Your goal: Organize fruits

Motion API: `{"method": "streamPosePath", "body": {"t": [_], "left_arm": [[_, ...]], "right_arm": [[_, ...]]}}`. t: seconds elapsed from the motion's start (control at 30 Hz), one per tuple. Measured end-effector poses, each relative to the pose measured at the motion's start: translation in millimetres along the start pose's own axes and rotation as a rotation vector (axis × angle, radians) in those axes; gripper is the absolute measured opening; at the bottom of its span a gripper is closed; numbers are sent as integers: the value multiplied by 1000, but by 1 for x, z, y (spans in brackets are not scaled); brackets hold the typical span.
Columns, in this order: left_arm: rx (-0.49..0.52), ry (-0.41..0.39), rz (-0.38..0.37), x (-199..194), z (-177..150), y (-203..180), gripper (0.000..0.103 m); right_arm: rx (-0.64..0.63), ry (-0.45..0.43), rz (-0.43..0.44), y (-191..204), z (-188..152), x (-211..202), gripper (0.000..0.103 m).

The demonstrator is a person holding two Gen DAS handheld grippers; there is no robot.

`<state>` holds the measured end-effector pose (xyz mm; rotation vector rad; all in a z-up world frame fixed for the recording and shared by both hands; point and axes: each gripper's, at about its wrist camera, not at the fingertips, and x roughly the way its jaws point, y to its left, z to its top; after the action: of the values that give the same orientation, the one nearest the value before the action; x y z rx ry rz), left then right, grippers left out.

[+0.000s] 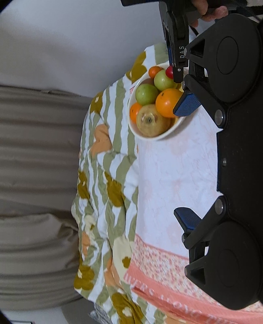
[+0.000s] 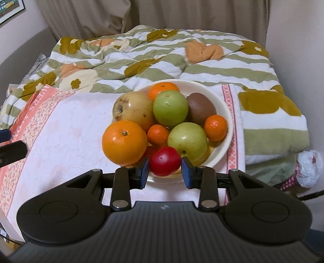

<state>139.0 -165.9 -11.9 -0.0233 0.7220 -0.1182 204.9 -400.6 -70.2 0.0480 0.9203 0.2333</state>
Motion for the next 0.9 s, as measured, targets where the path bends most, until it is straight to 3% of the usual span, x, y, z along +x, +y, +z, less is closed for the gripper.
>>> {"method": "streamPosePath", "body": {"t": [0.27, 0.33, 0.47, 0.5, 0.9], "left_arm": [[-34, -3, 51, -16, -14, 10, 98], [-38, -3, 55, -18, -16, 12, 98], [-43, -14, 47, -23, -18, 14, 98], [-43, -18, 41, -25, -17, 15, 98], [-15, -111, -7, -84, -9, 45, 98]], "right_arm": [[-31, 3, 17, 4, -5, 11, 53], [-45, -4, 15, 6, -6, 9, 59], [-59, -22, -5, 11, -9, -1, 87], [-61, -31, -16, 13, -10, -5, 89], [-54, -154, -92, 71, -19, -88, 90]]}}
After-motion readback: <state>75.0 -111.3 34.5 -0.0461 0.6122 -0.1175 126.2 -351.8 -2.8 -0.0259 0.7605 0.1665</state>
